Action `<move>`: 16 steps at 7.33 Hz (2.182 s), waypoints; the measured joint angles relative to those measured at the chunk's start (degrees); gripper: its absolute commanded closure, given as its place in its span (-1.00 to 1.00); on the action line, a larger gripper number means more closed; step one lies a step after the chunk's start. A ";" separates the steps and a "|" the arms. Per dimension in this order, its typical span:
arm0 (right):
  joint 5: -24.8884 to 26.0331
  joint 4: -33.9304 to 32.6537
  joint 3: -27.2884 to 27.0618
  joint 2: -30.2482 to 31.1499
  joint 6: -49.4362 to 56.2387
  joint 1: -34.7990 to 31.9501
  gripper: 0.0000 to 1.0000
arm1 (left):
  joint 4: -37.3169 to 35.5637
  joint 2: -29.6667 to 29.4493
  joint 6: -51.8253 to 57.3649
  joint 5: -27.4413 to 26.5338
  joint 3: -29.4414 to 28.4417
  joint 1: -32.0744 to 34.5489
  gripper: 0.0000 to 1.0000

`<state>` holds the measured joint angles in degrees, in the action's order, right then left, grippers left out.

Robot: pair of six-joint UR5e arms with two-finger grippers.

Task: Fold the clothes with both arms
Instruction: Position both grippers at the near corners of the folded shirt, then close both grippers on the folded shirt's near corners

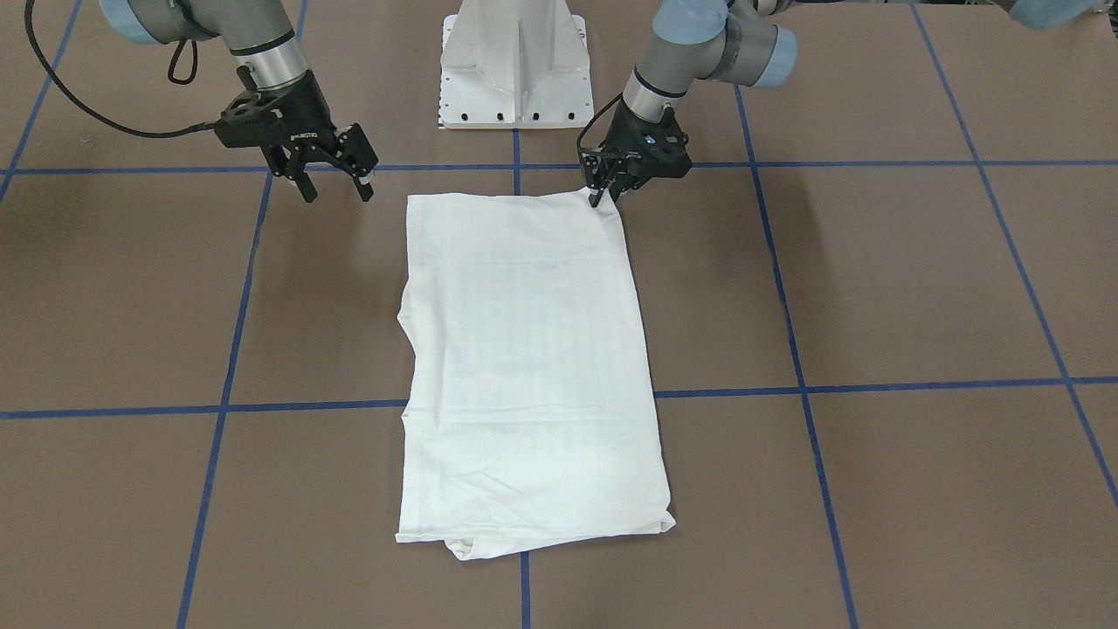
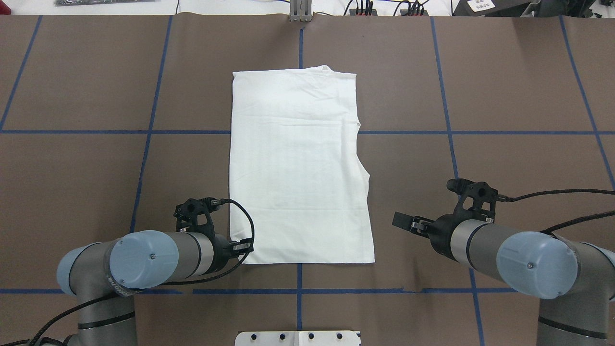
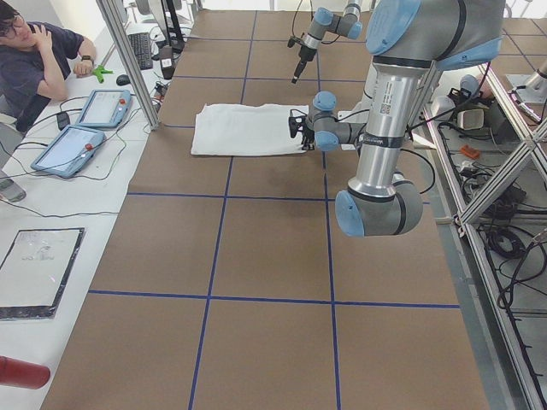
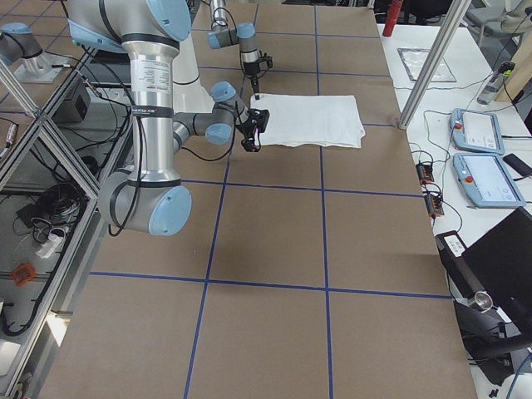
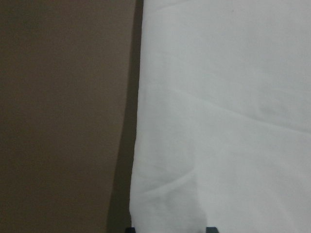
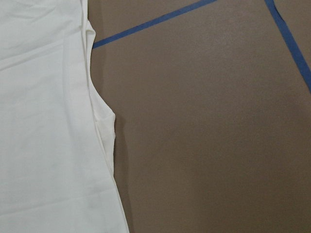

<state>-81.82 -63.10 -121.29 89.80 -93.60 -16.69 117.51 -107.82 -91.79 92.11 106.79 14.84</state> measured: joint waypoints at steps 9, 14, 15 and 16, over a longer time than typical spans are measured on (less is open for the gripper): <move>3.76 -27.94 9.23 -23.89 -32.78 8.20 -0.66 | 0.00 0.01 0.12 -0.08 1.30 0.10 1.00; 3.62 -28.85 13.43 -26.63 -41.32 8.46 -0.53 | 0.00 0.05 0.12 -0.09 1.48 0.10 1.00; 3.65 -28.87 14.62 -27.33 -41.91 8.49 -0.53 | 0.00 0.04 0.12 -0.11 1.57 0.11 1.00; 3.66 -28.91 15.14 -27.64 -42.20 8.51 -0.53 | 0.00 0.04 0.12 -0.13 1.70 0.18 1.00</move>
<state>-78.16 -92.02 -106.15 62.16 -135.80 -8.18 117.51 -107.78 -91.67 91.98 108.50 15.02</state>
